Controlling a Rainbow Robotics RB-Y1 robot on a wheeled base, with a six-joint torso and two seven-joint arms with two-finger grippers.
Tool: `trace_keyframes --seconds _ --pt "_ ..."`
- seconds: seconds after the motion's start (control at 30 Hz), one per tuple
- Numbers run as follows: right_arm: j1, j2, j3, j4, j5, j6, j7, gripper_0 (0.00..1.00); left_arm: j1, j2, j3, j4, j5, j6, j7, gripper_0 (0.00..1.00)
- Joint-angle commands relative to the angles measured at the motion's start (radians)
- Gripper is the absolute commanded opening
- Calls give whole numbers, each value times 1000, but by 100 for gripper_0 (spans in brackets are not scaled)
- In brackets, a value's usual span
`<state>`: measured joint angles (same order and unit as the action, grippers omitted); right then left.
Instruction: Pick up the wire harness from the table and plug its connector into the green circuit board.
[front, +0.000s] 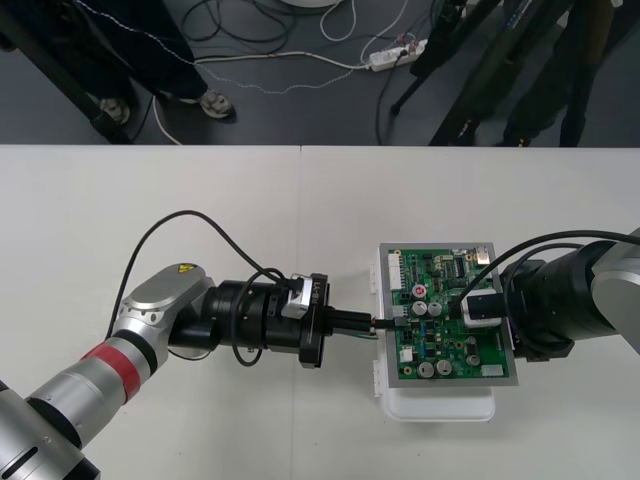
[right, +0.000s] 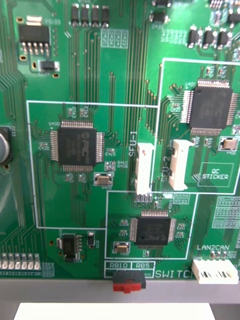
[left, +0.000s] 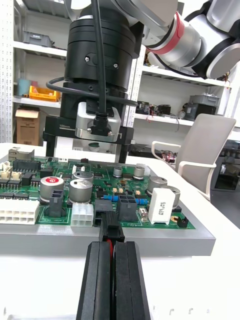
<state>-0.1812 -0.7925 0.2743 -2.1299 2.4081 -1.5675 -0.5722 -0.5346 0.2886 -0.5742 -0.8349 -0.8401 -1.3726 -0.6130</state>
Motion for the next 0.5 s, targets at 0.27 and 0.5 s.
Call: trace_keyframes --seconds 0.27,0.5 --pt "-26 15 14 -21 -24 -3 -11 100 -41 -32 -26 -29 23 41 33 0" --pt "-26 15 13 -21 -27 -3 -14 100 -41 -37 -26 -30 41 41 30 0"
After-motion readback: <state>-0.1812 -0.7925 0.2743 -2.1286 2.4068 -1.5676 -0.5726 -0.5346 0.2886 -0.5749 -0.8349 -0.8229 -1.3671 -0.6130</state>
